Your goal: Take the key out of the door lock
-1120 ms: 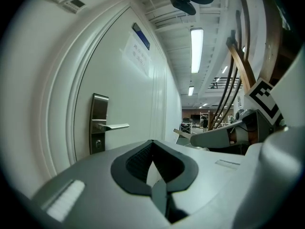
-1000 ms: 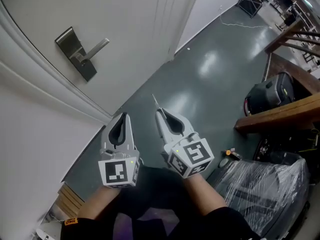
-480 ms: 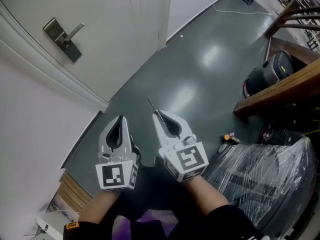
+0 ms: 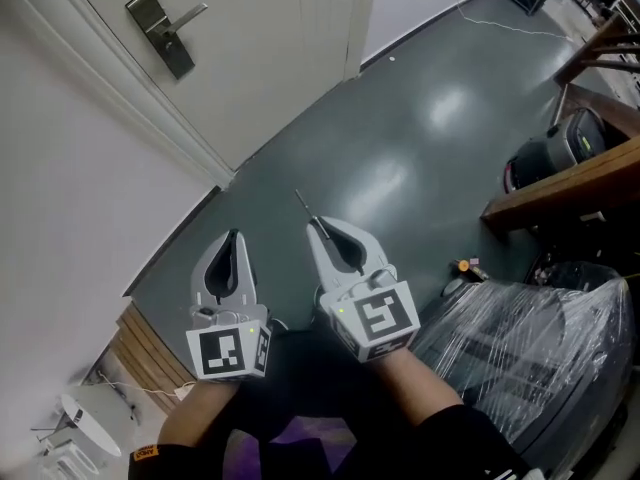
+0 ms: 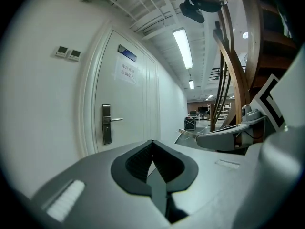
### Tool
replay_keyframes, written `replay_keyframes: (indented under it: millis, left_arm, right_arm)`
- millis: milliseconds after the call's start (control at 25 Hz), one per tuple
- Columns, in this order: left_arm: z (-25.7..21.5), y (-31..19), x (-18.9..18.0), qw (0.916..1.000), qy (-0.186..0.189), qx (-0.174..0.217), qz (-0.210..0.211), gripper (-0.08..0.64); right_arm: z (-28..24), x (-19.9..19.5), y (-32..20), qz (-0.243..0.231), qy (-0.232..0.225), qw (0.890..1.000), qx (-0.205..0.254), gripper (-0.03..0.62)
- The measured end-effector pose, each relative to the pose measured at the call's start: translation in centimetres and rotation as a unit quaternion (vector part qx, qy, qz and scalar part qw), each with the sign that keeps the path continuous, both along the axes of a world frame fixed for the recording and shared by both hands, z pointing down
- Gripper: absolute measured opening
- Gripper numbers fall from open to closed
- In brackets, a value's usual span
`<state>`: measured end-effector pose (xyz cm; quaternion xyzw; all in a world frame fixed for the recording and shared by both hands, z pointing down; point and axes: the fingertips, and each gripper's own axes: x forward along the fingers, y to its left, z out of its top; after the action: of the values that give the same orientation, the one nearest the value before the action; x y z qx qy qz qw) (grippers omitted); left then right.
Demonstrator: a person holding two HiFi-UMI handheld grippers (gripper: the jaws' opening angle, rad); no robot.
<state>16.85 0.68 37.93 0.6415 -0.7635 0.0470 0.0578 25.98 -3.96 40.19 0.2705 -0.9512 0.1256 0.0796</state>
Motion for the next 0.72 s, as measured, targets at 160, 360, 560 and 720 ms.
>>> replay_keyframes:
  millis: [160, 360, 560, 720]
  left_arm:
    - [0.5, 3.9, -2.1, 0.9997, 0.008, 0.002, -0.023, 0.018]
    - [1.8, 10.5, -4.5, 0.9987, 0.032, 0.004, -0.040, 0.018]
    - [2.2, 16.1, -5.2, 0.9984, 0.050, 0.011, -0.025, 0.018]
    - [2.5, 18.5, -5.5, 0.9982, 0.055, 0.018, -0.015, 0.018]
  right_arm:
    - [0.2, -1.6, 2.6, -0.010, 0.025, 1.000, 0.013, 0.015]
    - [0.9, -4.1, 8.4, -0.027, 0.052, 0.998, 0.022, 0.015]
    - [0.4, -5.2, 14.6, -0.020, 0.070, 0.997, 0.038, 0.015]
    - [0.1, -5.0, 17.9, -0.010, 0.079, 0.996, 0.044, 0.015]
